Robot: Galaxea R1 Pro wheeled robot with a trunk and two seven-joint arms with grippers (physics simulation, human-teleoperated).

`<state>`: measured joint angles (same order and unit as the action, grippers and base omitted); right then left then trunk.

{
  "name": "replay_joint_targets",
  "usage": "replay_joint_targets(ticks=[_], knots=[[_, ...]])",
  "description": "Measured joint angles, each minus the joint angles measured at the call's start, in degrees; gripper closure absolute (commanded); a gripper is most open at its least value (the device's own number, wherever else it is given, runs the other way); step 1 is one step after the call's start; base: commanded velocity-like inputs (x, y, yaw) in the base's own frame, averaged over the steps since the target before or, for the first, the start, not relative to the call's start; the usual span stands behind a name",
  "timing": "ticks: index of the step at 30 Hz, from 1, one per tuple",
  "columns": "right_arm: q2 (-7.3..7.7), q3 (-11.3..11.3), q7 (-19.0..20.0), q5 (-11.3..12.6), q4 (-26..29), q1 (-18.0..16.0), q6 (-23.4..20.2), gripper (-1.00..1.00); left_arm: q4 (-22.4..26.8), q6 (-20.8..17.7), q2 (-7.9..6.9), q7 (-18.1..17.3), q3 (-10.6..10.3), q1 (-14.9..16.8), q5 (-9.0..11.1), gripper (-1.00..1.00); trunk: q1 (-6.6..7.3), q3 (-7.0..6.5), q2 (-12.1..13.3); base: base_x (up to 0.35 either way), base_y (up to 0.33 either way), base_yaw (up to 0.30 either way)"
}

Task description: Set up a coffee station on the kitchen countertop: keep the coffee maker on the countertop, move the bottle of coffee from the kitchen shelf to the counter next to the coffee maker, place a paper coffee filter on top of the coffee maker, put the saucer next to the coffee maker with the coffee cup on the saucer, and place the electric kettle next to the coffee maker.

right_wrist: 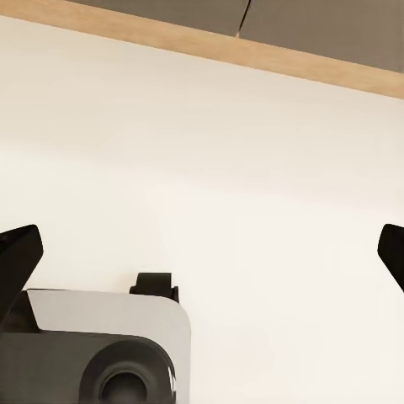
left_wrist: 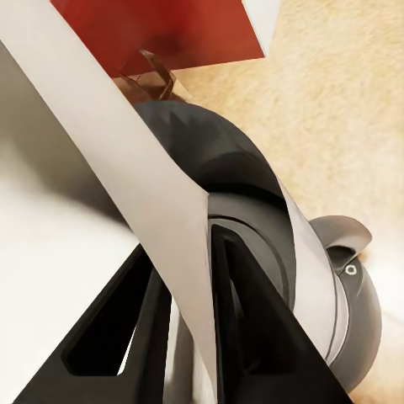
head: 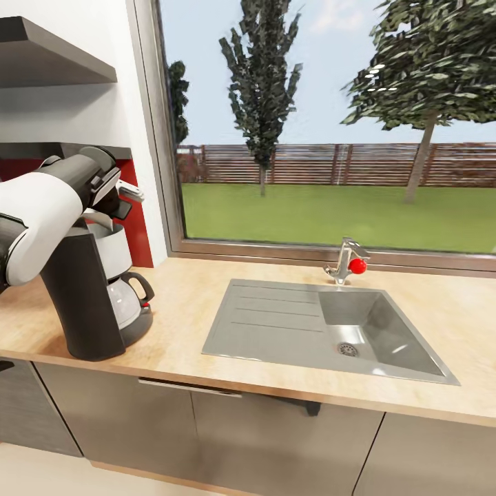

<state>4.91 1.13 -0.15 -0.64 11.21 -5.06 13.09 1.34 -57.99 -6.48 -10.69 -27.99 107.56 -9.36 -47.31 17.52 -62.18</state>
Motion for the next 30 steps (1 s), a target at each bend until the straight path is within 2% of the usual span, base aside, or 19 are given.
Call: replay_joint_targets(ticks=[7, 8, 30], knots=[[0.0, 0.0, 0.0, 0.0, 0.0, 0.0, 0.0, -1.0, 0.0, 0.0, 0.0, 0.0, 0.0, 0.0, 0.0, 1.0, 0.0, 0.0, 0.0, 0.0, 0.0, 0.0], [0.0, 0.0, 0.0, 0.0, 0.0, 0.0, 0.0, -1.0, 0.0, 0.0, 0.0, 0.0, 0.0, 0.0, 0.0, -1.0, 0.0, 0.0, 0.0, 0.0, 0.0, 0.0], [0.0, 0.0, 0.0, 0.0, 0.0, 0.0, 0.0, -1.0, 0.0, 0.0, 0.0, 0.0, 0.0, 0.0, -0.1, -1.0, 0.0, 0.0, 0.0, 0.0, 0.0, 0.0]])
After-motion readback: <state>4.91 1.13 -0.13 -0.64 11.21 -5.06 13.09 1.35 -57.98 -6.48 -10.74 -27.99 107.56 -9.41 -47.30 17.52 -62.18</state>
